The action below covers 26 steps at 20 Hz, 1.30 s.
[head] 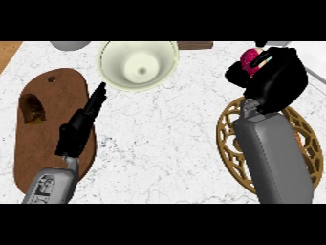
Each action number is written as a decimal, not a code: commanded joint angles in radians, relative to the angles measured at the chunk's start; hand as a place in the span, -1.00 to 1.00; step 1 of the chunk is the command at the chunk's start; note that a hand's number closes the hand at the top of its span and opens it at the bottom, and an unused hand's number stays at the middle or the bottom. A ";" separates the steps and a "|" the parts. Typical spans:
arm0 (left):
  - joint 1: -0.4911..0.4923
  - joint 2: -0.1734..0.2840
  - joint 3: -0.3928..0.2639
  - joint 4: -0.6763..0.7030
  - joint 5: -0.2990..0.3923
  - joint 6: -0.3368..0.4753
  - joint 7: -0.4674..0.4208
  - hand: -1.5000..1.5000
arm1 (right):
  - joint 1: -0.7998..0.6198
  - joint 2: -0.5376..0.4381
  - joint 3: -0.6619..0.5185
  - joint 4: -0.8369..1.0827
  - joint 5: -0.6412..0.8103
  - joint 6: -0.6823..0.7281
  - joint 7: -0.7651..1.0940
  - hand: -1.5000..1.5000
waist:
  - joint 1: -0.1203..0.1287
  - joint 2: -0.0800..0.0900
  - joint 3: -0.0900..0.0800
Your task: Pick the cupcake from the placemat and place it in the tiered shelf
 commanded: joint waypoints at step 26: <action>-0.058 -0.025 0.035 0.028 -0.008 0.036 0.033 0.00 | -0.674 -0.198 -0.404 0.451 0.435 0.283 0.058 1.00 | -0.049 0.001 0.006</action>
